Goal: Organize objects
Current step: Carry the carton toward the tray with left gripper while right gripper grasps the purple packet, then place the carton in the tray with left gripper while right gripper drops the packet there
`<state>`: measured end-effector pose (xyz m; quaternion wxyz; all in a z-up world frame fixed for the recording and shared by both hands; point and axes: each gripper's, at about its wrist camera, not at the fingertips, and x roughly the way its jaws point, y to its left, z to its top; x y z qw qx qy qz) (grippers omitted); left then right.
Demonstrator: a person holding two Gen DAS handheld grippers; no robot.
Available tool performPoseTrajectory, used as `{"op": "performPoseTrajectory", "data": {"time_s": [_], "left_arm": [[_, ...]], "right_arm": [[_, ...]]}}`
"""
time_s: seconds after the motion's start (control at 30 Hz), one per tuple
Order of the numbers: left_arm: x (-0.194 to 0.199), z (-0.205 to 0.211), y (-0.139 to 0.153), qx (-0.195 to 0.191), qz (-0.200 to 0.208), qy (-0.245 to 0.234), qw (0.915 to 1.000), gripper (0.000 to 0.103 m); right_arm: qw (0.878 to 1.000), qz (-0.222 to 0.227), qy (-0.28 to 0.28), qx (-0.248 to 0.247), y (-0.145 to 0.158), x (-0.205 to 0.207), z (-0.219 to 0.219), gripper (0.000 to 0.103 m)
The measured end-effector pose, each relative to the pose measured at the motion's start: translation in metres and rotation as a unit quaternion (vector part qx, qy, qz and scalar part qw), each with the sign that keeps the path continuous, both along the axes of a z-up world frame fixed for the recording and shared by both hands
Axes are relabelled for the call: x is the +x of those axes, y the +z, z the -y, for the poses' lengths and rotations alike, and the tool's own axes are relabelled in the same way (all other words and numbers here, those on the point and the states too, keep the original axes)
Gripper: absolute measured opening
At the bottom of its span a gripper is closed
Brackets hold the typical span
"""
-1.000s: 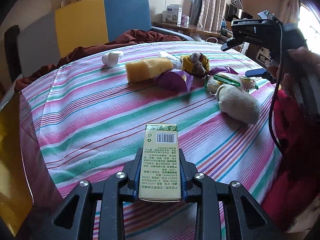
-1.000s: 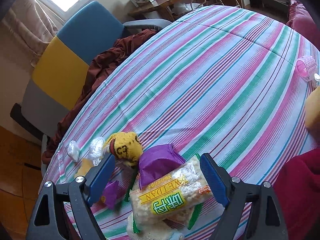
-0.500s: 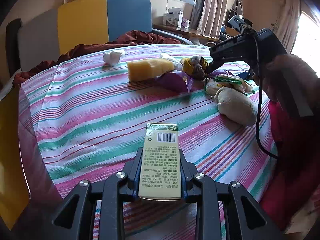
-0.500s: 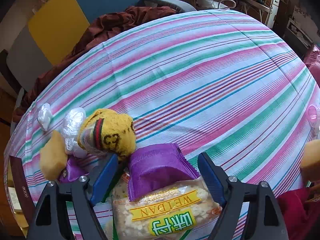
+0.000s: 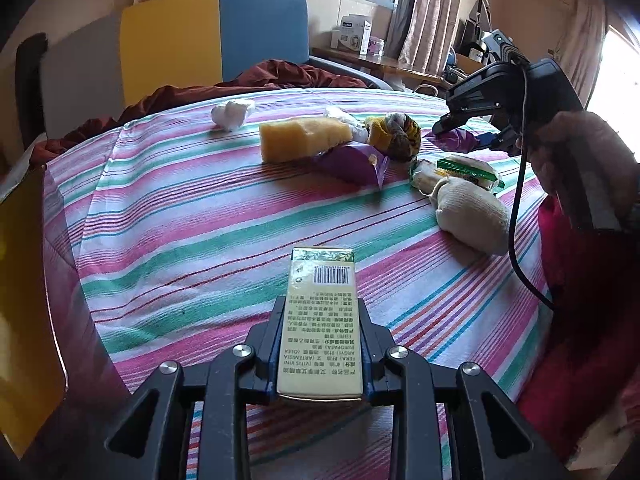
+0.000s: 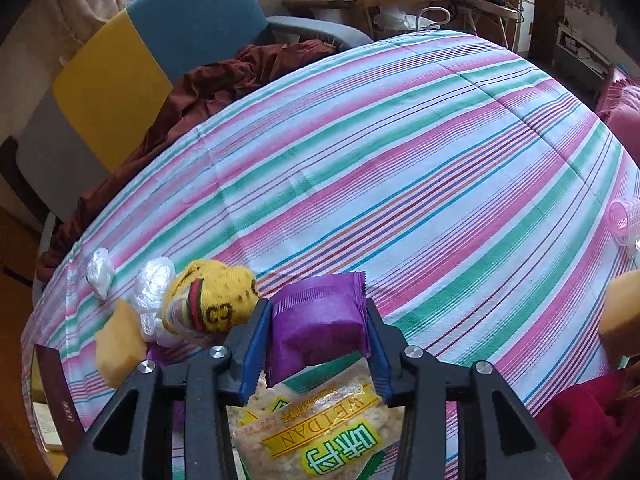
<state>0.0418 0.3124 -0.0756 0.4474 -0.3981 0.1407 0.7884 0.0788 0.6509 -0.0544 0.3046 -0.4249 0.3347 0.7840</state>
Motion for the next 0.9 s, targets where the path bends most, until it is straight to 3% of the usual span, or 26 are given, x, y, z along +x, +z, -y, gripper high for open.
{"op": "performPoseTrajectory", "data": {"time_s": [0.27, 0.5, 0.6, 0.77, 0.9], "left_arm": [[-0.007, 0.037, 0.044, 0.042, -0.005, 0.047, 0.9980, 0.030], [-0.035, 0.105, 0.067, 0.047, -0.004, 0.146, 0.9881, 0.030], [-0.051, 0.148, 0.068, 0.027, -0.009, 0.217, 0.9758, 0.030], [-0.071, 0.227, 0.053, -0.017, -0.002, 0.324, 0.9458, 0.030], [-0.078, 0.265, 0.039, -0.042, 0.010, 0.376, 0.9255, 0.030]], "right_arm": [[0.999, -0.045, 0.005, 0.019, 0.020, 0.002, 0.011, 0.044], [0.995, -0.079, 0.032, 0.044, 0.034, -0.005, 0.022, 0.044], [0.994, -0.085, 0.034, 0.061, 0.041, -0.004, 0.025, 0.044], [0.992, -0.098, 0.035, 0.065, 0.046, 0.002, 0.027, 0.044], [0.991, -0.097, 0.047, 0.074, 0.047, -0.002, 0.032, 0.044]]}}
